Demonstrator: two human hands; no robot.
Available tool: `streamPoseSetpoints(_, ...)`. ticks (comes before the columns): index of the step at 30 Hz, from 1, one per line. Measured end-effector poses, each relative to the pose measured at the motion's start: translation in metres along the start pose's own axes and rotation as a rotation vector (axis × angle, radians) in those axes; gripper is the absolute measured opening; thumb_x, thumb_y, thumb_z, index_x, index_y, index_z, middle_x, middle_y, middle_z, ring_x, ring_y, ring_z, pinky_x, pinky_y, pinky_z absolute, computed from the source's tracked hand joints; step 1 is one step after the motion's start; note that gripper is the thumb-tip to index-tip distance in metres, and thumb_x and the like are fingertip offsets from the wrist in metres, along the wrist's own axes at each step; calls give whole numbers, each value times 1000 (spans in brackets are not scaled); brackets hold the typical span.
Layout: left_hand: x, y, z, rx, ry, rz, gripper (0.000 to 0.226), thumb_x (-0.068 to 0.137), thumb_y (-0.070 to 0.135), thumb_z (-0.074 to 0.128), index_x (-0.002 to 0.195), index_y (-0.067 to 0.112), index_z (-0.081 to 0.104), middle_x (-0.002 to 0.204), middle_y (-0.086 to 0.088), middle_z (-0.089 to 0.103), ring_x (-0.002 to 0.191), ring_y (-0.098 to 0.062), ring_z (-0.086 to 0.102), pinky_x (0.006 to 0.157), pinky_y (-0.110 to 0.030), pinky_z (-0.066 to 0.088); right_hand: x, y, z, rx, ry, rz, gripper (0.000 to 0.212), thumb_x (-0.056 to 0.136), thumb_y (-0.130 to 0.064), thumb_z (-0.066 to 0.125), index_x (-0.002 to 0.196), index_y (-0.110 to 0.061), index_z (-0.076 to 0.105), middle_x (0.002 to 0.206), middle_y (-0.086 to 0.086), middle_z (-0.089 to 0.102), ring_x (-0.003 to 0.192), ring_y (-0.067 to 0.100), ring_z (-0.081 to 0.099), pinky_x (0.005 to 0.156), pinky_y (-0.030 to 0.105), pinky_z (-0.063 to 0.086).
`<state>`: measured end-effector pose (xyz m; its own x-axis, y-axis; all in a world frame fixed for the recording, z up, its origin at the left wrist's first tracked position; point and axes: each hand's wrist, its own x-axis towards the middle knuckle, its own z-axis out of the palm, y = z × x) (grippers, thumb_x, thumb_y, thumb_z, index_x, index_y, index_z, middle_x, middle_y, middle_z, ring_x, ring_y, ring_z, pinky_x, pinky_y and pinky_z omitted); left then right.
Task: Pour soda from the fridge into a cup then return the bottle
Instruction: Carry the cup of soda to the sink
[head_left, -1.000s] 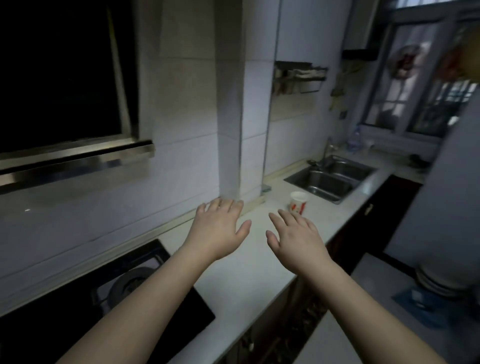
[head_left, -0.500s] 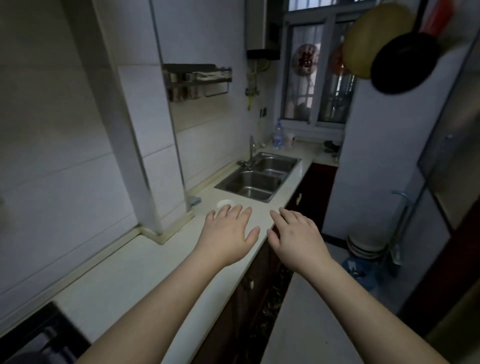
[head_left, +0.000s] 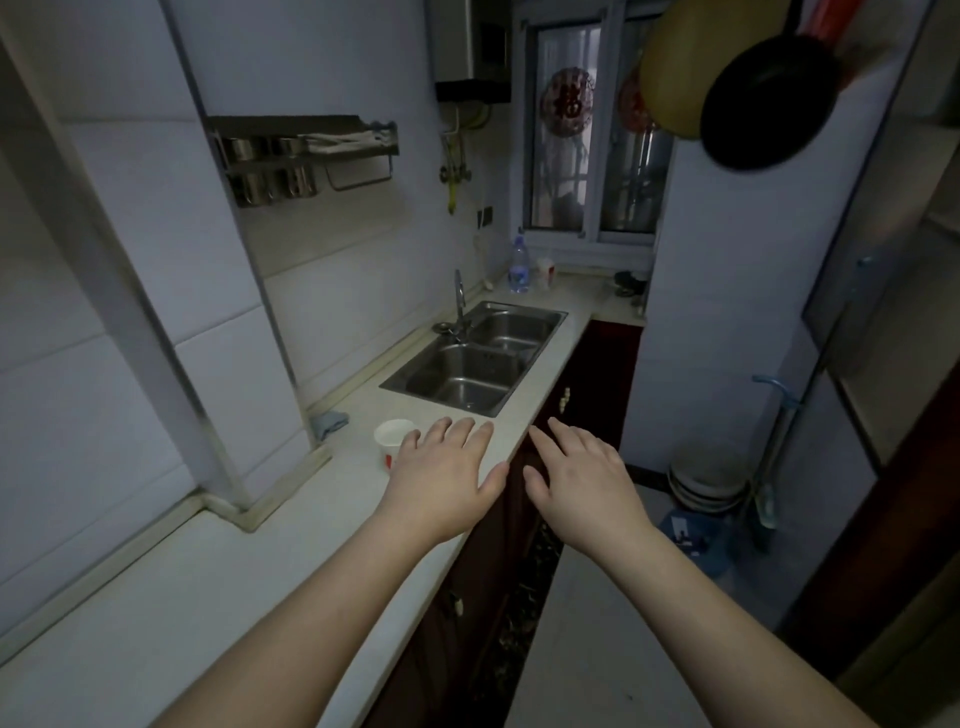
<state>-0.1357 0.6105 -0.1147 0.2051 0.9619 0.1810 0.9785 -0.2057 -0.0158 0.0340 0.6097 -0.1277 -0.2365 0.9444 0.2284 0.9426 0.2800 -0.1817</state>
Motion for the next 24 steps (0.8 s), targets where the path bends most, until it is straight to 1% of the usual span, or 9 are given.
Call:
streamPoseSetpoints(6, 51, -18, 29, -14, -46, -23, 62, 98, 57, 22, 153, 28, 20, 159, 3, 25, 147, -20, 18, 116, -45, 20, 51, 13, 27, -3, -24, -19, 57, 100, -45, 29, 152, -25, 19, 159, 3, 18, 144, 22, 18, 117, 38, 14)
streamPoseSetpoints(9, 78, -31, 43, -11, -42, -18, 62, 99, 56, 23, 153, 27, 20, 159, 3, 25, 146, -20, 18, 116, -46, 18, 82, 20, 43, -17, -12, -29, 57, 99, -45, 31, 152, -25, 20, 158, 3, 19, 144, 22, 19, 116, 39, 15)
streamPoseSetpoints(15, 132, -60, 63, -15, -38, -20, 62, 99, 56, 21, 154, 28, 16, 160, 3, 21, 147, -19, 15, 118, -46, 15, 143, 28, 68, -43, -40, -33, 57, 100, -44, 31, 152, -24, 19, 158, 3, 20, 144, 23, 20, 117, 39, 14)
streamPoseSetpoints(19, 161, -76, 78, -19, -48, -27, 63, 98, 57, 21, 154, 28, 17, 161, 3, 21, 147, -20, 15, 119, -47, 15, 174, 30, 82, -59, -10, -36, 57, 98, -43, 38, 149, -20, 30, 155, 7, 30, 141, 26, 29, 114, 42, 23)
streamPoseSetpoints(22, 176, -86, 90, -30, -53, -36, 63, 98, 57, 21, 154, 28, 16, 161, 3, 20, 148, -20, 14, 119, -47, 14, 193, 29, 94, -69, -34, -49, 57, 98, -44, 37, 149, -21, 30, 154, 7, 31, 141, 26, 29, 115, 42, 23)
streamPoseSetpoints(24, 184, -92, 99, -37, -63, -42, 63, 98, 57, 21, 154, 28, 15, 161, 3, 19, 148, -20, 13, 119, -47, 13, 206, 28, 101, -62, -27, -59, 58, 95, -46, 32, 147, -20, 35, 152, 9, 36, 139, 27, 33, 113, 43, 26)
